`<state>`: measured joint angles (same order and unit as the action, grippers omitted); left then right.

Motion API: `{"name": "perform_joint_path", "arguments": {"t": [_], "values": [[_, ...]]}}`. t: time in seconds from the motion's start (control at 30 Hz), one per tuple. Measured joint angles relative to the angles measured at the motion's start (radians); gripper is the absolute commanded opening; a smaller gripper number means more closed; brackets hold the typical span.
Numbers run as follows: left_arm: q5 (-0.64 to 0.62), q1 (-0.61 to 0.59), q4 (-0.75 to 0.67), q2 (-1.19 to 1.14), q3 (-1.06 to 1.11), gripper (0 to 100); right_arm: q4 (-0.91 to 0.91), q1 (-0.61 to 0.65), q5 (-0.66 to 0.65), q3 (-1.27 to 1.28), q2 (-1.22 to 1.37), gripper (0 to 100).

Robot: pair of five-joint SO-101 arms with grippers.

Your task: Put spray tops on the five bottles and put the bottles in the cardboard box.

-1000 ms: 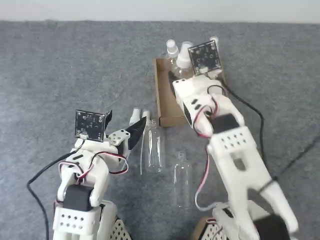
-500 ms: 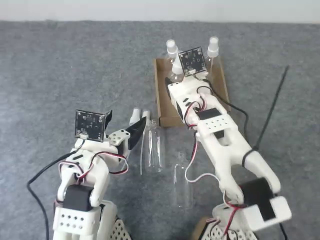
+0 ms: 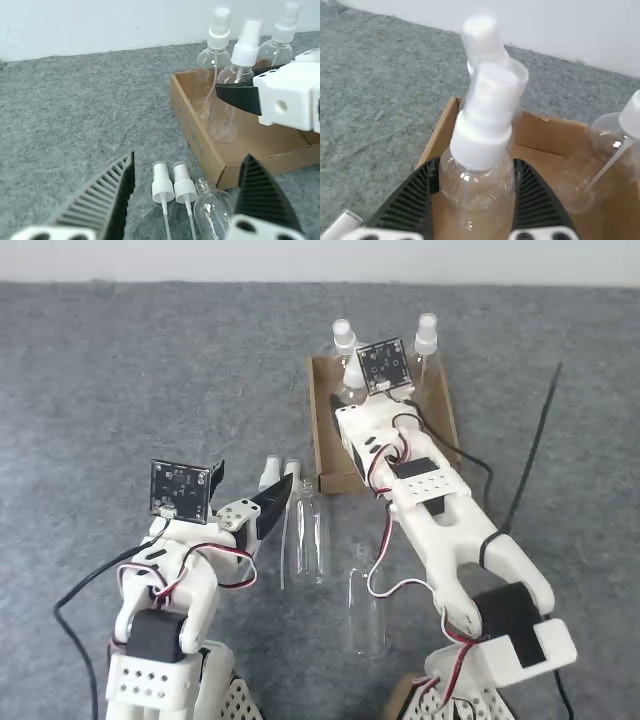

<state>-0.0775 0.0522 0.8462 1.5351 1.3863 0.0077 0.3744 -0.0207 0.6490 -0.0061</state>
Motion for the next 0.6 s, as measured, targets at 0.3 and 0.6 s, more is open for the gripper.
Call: {"name": "perform_joint_path", "arguments": {"t": [0.3,0.6], "values": [[0.0,0.0,-0.011,0.002,0.011,31,0.0,0.002,0.0,0.0,0.0,1.1],[0.0,-0.002,-0.011,0.0,0.011,31,0.0,0.002,0.0,0.0,0.0,1.1]]}}
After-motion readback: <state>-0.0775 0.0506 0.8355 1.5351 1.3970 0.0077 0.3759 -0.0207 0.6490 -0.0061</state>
